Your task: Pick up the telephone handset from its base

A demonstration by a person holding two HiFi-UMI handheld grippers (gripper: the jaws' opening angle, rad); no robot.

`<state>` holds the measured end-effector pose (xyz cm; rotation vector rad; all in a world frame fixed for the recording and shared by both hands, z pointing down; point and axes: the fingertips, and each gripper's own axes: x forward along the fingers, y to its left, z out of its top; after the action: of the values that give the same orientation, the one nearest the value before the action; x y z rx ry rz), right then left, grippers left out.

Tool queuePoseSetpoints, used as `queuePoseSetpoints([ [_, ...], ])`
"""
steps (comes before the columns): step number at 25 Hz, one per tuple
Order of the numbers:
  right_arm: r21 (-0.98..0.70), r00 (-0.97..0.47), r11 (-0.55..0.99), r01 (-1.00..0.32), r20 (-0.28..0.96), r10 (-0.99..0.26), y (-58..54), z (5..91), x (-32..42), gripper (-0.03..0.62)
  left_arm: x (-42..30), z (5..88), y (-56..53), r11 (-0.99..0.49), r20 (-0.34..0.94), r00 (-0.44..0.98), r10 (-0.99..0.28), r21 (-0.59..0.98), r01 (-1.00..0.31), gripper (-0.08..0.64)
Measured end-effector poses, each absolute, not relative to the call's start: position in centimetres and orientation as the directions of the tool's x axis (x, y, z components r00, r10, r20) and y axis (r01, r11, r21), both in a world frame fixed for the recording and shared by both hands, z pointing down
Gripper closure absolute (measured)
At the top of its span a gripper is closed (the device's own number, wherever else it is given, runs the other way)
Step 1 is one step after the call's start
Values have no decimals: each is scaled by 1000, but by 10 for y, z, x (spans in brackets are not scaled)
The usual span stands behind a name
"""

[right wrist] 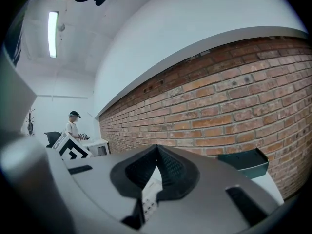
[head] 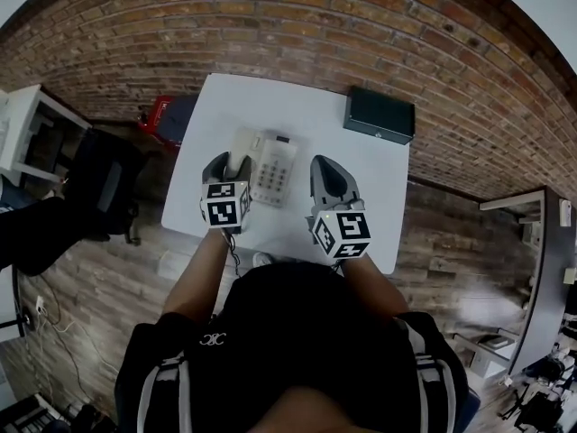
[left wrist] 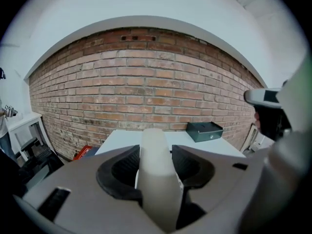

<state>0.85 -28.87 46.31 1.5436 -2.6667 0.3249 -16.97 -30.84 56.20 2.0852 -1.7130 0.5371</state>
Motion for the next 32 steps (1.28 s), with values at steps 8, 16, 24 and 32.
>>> queuePoseSetpoints([
  [8, -159, -564, 549, -821, 75, -822, -294, 442, -11, 595, -161, 483, -290, -173, 367, 177, -913, 45, -984, 355],
  [16, -145, -545, 538, -830, 15, -838, -297, 423, -15, 595, -153, 438, -263, -171, 264, 176, -948, 41, -984, 356],
  [24, -146, -559, 554, -820, -8, -829, -293, 414, -16, 595, -154, 425, -251, -137, 216, 146, -965, 55, -989, 356],
  [32, -147, -598, 591, -794, 5, -802, -285, 416, -24, 595, -150, 422, -249, -162, 218, 169, -961, 48, -986, 356],
])
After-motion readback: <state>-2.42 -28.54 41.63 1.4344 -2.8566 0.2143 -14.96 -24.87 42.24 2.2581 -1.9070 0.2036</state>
